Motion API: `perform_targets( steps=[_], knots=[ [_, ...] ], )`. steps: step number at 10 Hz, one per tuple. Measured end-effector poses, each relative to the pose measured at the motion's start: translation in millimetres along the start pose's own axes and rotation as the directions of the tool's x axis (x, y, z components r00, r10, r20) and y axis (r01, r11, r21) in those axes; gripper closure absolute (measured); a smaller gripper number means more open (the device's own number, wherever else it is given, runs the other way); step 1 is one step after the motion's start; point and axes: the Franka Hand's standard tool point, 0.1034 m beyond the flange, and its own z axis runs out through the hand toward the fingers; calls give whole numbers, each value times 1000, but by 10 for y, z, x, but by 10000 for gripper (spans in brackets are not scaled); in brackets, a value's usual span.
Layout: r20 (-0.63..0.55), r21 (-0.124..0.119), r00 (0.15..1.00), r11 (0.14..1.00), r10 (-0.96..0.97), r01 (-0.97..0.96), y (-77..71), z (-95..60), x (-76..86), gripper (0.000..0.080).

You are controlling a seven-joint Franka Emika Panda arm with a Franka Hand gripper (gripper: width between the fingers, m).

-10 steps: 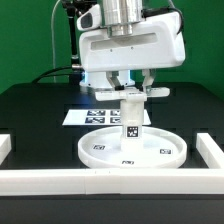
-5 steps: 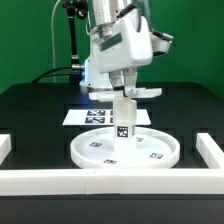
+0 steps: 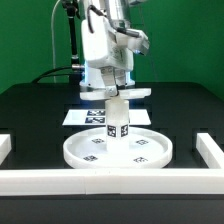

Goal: Assemble round table

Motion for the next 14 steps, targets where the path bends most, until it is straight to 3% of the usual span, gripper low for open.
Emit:
perform_targets(
  steps=[1,2,3,4,5,7,8,11,12,14],
  knots=[
    [0,0,1000,1000,0,0,-3,0,-2,252],
    [0,-1,1000,1000,-4,4,2,6,2,252],
    [3,-10,1000,1000,-16,16,9,7,-23,181],
    [18,-52,995,994,-98,99,-1,-23,-145,159],
    [30,-64,988,986,-154,156,-35,-83,-245,159],
    [82,-70,975,974,-209,215,-100,-236,-402,151],
    [92,-60,969,970,-228,234,-133,-295,-443,151],
    [89,-63,964,964,-253,258,-108,-259,-420,151],
    [95,-55,923,923,-374,380,-87,-251,-420,151],
    [92,-62,773,771,-627,633,-39,-233,-443,151]
  ],
)
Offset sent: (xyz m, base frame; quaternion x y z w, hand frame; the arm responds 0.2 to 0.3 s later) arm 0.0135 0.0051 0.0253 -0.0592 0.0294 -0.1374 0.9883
